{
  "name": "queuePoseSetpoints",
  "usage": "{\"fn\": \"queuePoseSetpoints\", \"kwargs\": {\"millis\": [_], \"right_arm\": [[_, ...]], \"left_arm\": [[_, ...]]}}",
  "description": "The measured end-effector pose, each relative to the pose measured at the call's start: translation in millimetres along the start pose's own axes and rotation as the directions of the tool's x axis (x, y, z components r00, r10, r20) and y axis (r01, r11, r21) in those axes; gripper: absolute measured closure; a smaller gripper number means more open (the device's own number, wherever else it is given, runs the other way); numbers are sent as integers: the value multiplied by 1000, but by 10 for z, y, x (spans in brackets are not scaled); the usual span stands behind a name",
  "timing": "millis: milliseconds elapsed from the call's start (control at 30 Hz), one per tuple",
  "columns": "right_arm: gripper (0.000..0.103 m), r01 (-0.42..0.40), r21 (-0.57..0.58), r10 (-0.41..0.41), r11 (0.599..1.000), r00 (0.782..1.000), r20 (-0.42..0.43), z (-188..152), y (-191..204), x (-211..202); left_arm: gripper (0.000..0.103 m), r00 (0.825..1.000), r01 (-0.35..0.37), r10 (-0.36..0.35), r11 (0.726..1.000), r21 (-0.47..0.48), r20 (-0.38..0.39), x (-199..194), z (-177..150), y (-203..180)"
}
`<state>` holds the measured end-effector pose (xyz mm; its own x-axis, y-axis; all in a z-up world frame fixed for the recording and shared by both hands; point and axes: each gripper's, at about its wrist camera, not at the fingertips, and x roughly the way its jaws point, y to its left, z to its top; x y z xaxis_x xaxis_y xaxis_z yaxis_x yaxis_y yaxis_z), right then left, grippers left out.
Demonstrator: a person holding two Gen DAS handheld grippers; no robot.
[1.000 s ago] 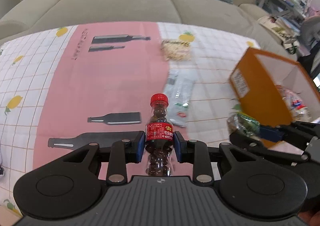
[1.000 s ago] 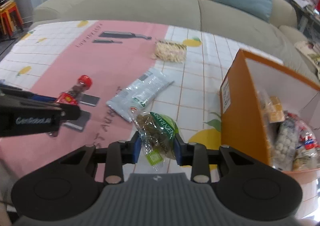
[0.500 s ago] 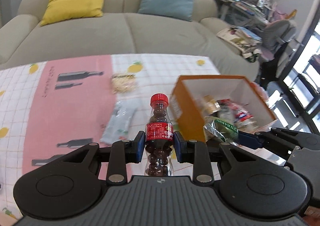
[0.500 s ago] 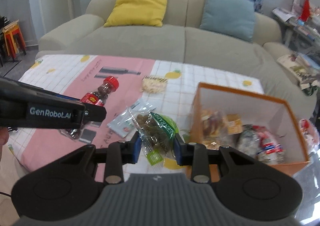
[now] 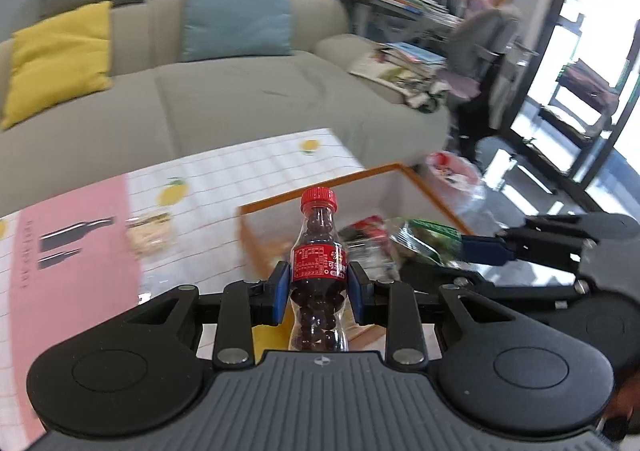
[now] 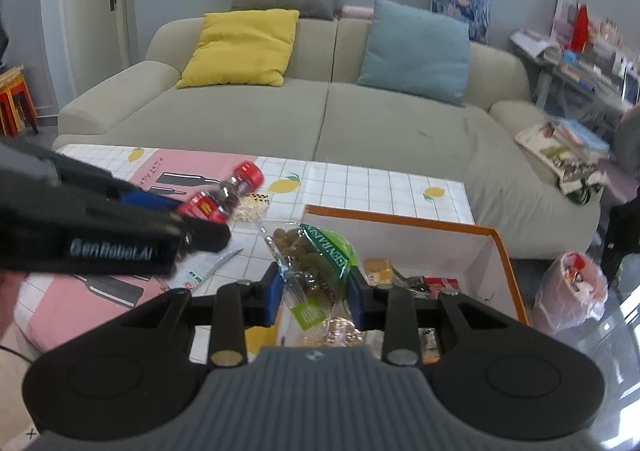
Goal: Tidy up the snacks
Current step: 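Carry the cola bottle and green bag into the orange box and open both tools, then withdraw both open tools from the box toward the table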
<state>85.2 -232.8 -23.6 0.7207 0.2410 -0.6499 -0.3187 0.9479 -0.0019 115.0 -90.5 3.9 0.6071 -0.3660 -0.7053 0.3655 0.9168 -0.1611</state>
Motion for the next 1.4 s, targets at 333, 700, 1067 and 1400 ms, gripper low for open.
{"fn": "queuePoseSetpoints", "kwargs": {"millis": [333, 700, 1067, 1400], "right_arm": [[71, -26, 179, 59, 984, 982, -179, 190, -1116, 593], [71, 57, 257, 34, 965, 941, -337, -263, -1371, 1473], [69, 54, 339, 90, 939, 915, -393, -533, -1519, 1791], [60, 50, 319, 89, 946, 910, -405, -476, -1493, 1746]], "left_arm": [[70, 987, 100, -108, 993, -68, -123, 885, 267, -123], [70, 935, 4, -54, 990, -143, -350, 1851, 46, -80], [69, 882, -48, -36, 985, -164, -470, 2159, -80, -100], [59, 878, -75, -7, 985, -153, -479, 2066, -39, -56]]}}
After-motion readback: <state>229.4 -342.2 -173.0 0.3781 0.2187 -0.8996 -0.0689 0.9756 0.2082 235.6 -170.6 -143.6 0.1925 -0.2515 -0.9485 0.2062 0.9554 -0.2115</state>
